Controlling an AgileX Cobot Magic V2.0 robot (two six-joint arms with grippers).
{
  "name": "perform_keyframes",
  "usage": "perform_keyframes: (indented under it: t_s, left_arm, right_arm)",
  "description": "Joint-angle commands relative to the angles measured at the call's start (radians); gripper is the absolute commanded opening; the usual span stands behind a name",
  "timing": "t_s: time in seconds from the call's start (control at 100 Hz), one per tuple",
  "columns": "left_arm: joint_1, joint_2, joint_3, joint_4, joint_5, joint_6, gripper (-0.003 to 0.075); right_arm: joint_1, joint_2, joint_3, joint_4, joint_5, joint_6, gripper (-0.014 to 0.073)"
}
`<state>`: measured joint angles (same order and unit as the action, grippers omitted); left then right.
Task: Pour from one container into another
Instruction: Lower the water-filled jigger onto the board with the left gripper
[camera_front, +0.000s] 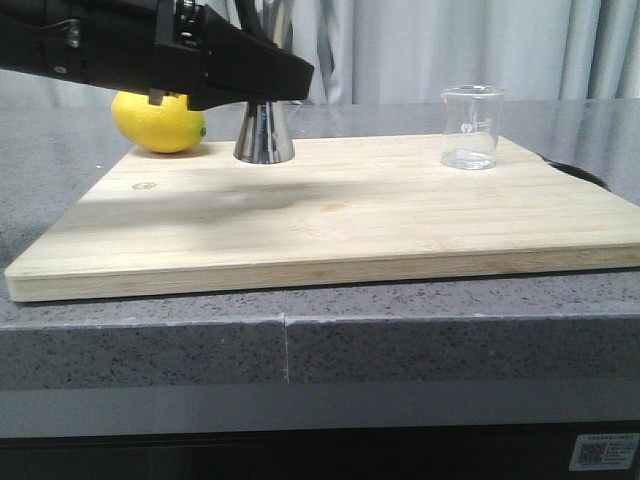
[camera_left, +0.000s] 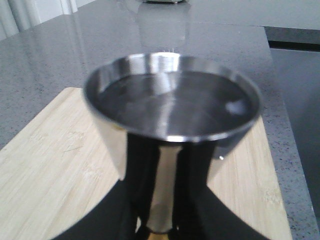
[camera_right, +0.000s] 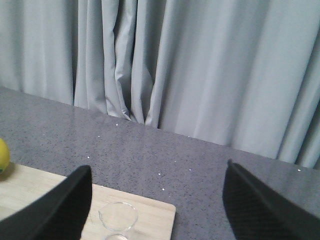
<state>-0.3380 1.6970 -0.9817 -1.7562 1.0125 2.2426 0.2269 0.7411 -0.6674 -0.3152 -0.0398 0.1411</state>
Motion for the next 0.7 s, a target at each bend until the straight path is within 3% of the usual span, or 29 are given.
perform_keyframes:
  t_s: [0.0, 0.69]
  left_arm:
    - [0.013, -0.037, -0.03, -0.094, 0.064, 0.011, 0.0018]
    - [0.023, 0.02, -0.048, -0.094, 0.082, 0.056, 0.0018]
  right_arm:
    - [-0.001, -0.047, -0.021, -0.003, -0.018, 0.001, 0.0496]
    - [-0.001, -0.077, -0.021, 0.009, 0.04, 0.001, 0.0494]
